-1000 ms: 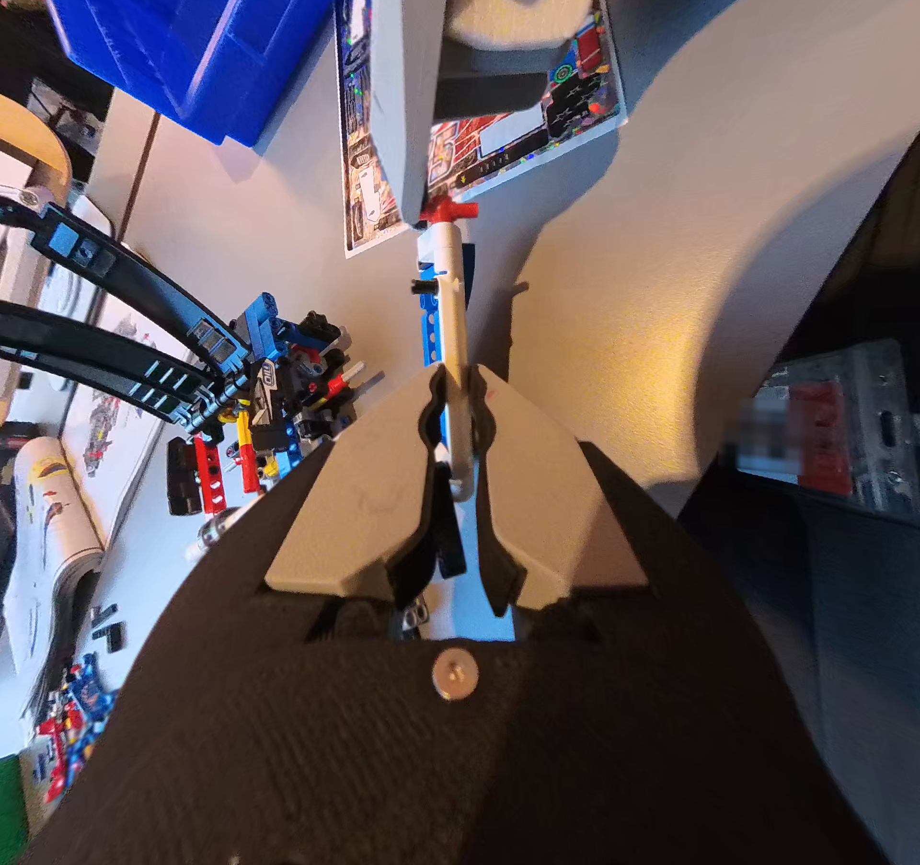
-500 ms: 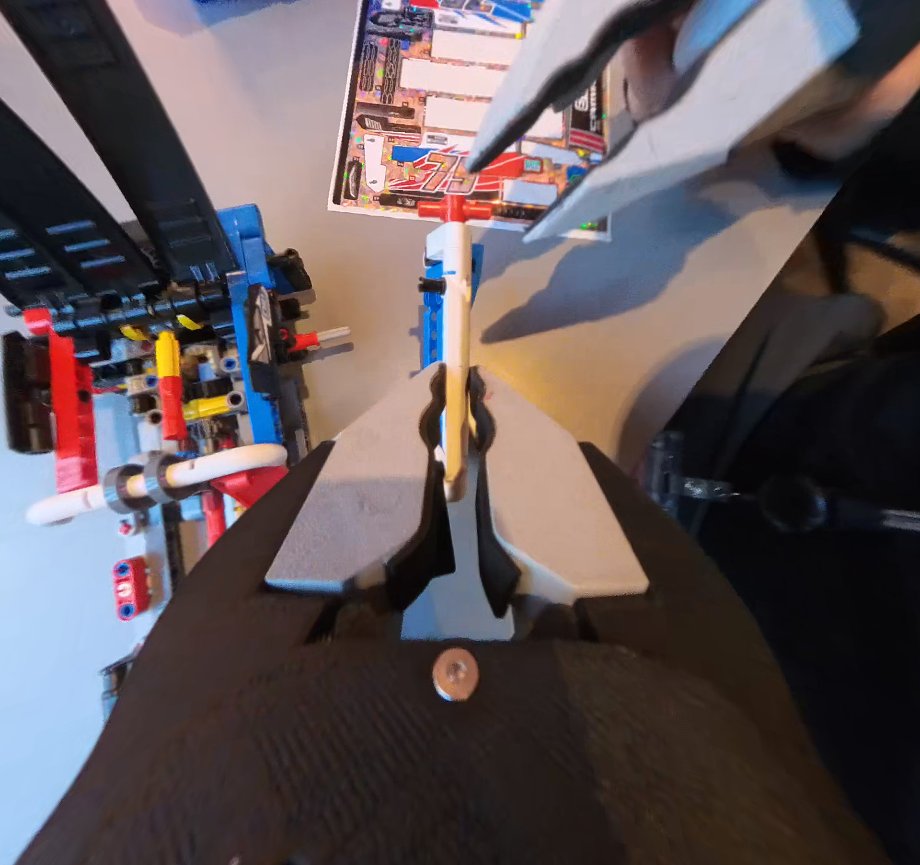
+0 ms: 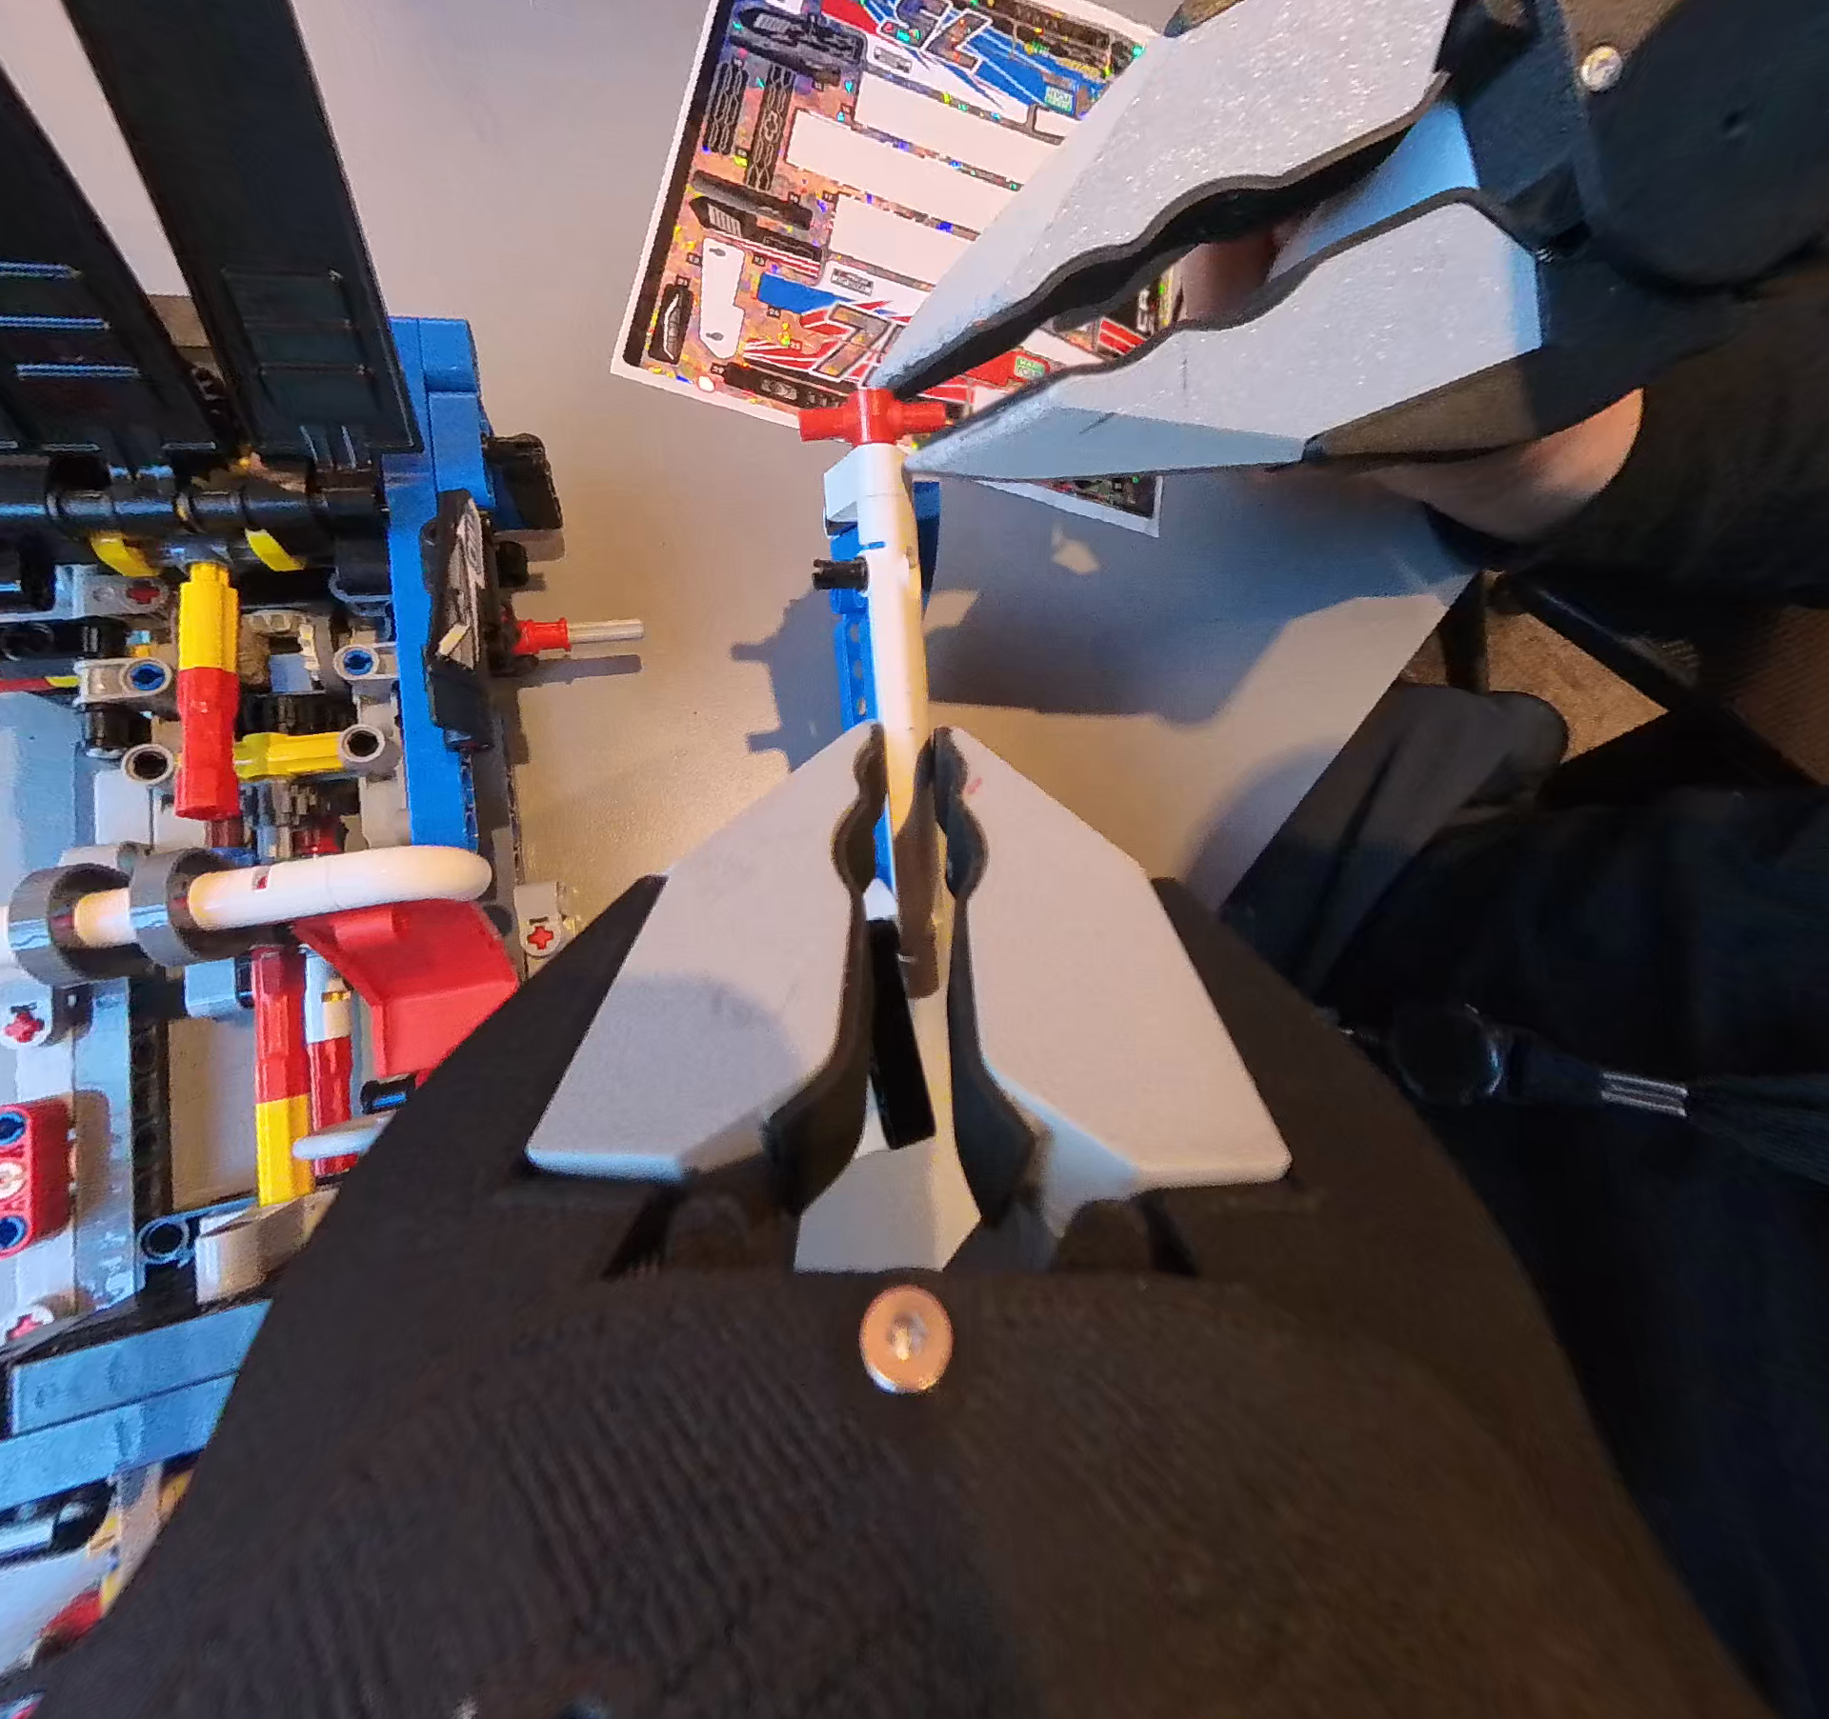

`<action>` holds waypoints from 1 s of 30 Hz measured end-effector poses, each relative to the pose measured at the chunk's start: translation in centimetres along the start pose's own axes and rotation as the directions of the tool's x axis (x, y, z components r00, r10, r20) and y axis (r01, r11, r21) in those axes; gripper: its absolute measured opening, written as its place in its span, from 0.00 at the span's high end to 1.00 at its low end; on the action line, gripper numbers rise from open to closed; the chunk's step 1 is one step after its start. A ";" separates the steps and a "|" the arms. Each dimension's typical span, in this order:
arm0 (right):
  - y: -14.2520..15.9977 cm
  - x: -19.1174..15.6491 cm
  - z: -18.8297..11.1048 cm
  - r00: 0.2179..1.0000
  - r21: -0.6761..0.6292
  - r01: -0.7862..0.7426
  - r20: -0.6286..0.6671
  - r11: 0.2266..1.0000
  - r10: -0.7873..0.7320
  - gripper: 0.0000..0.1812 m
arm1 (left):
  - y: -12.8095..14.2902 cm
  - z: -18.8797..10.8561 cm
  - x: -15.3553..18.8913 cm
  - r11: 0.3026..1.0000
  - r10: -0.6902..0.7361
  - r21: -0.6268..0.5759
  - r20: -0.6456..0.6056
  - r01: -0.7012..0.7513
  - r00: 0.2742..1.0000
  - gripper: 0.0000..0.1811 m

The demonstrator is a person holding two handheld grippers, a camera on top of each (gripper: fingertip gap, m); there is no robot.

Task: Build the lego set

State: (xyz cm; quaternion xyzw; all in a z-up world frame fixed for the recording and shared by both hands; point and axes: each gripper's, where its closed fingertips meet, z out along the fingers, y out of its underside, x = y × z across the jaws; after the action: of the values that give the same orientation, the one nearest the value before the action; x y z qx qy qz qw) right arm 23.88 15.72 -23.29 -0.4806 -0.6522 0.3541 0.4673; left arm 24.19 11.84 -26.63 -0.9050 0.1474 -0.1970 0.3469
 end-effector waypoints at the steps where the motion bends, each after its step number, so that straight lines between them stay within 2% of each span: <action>1: 0.1 0.0 0.0 1.000 -0.001 0.001 0.000 1.000 -0.001 0.97 | 0.0 0.0 0.0 1.000 -0.003 0.002 0.000 0.003 1.000 0.96; 6: 0.8 0.1 0.2 0.999 -0.012 -0.042 0.032 0.999 0.042 0.98 | 0.0 -0.6 0.0 1.000 0.020 0.012 0.033 -0.021 0.999 0.94; 8: 1.1 0.2 0.3 0.997 -0.013 -0.063 0.046 0.998 0.063 0.98 | -0.6 -2.3 -0.9 0.996 0.092 0.011 0.119 -0.094 0.989 0.92; 11: 1.2 0.3 0.5 0.992 -0.008 -0.100 0.074 0.995 0.100 0.98 | -3.2 -6.3 -3.9 0.975 0.200 0.029 0.304 -0.219 0.931 0.92; 13: 1.1 0.3 0.8 0.986 -0.004 -0.133 0.098 0.991 0.133 0.98 | -4.6 -7.4 -5.4 0.973 0.212 0.027 0.310 -0.231 0.927 0.88; 14: 1.1 0.3 1.0 0.983 -0.002 -0.146 0.108 0.989 0.145 0.98 | -4.8 -7.3 -5.7 0.977 0.205 0.003 0.268 -0.213 0.941 0.85; 17: 1.2 0.3 1.5 0.976 -0.014 -0.175 0.129 0.984 0.175 0.98 | -4.9 -5.7 -6.5 0.981 0.191 -0.077 0.157 -0.181 0.969 0.84; 20: 1.4 0.2 1.9 0.973 -0.034 -0.182 0.137 0.983 0.185 0.98 | -3.3 -3.8 -7.1 0.965 0.164 -0.220 0.095 -0.140 0.982 0.81; 26: 1.8 -0.1 2.3 0.969 -0.067 -0.187 0.151 0.980 0.195 0.98 | -1.2 -1.8 -8.4 0.901 0.293 -0.375 0.164 -0.215 0.942 0.83; 29: 1.8 -0.3 2.6 0.966 -0.079 -0.183 0.170 0.980 0.194 0.98 | 0.0 -1.1 -8.3 0.867 0.314 -0.448 0.155 -0.217 0.937 0.92; 30: 1.8 -0.4 2.7 0.966 -0.081 -0.180 0.172 0.980 0.192 0.99 | 0.0 -1.1 -8.4 0.857 0.333 -0.464 0.163 -0.225 0.929 0.92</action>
State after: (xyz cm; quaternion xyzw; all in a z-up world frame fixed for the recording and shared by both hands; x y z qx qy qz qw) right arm 21.93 15.83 -25.87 -0.5207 -0.6548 0.4168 0.3556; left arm 16.29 14.62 -28.07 -0.9452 0.2757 0.0038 0.1750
